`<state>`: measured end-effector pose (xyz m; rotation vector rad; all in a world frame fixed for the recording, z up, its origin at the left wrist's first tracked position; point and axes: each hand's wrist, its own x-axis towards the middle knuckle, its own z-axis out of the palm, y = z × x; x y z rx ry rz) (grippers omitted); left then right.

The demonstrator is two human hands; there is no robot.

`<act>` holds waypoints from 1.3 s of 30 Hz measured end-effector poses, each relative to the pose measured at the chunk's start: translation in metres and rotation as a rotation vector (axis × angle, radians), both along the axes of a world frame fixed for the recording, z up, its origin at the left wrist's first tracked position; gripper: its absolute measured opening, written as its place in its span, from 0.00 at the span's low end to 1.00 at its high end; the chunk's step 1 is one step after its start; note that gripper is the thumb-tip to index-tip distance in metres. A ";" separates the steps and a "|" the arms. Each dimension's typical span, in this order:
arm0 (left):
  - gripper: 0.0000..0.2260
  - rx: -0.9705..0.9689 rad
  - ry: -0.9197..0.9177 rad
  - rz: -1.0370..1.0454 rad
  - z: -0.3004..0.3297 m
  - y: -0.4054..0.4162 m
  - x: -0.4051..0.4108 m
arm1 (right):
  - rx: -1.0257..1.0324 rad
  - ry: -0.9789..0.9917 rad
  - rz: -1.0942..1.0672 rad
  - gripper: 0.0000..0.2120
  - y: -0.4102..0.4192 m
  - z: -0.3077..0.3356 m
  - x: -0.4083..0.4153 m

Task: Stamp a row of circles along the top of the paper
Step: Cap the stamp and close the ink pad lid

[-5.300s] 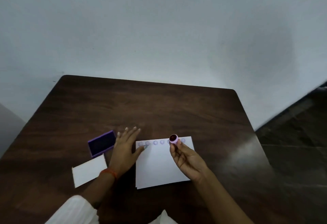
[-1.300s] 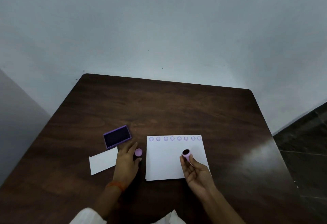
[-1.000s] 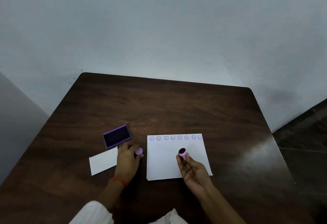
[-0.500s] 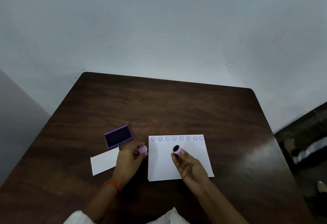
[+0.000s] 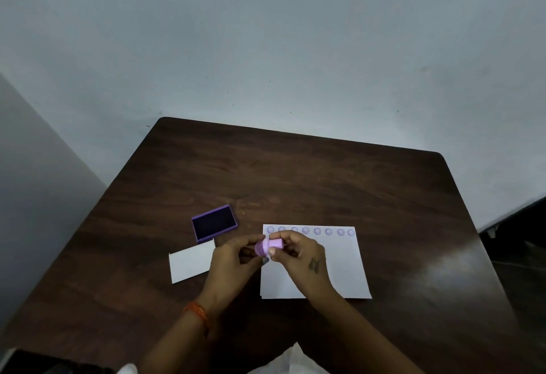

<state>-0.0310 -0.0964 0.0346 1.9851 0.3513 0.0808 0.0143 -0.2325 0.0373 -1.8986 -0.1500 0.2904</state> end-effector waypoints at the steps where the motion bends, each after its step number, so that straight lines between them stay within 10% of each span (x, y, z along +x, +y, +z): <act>1: 0.16 -0.011 -0.005 -0.002 0.001 0.000 -0.001 | 0.003 -0.027 0.013 0.08 0.002 0.000 -0.001; 39: 0.08 -0.186 0.056 0.001 0.000 0.012 -0.013 | 0.105 0.229 0.127 0.04 -0.008 0.000 0.005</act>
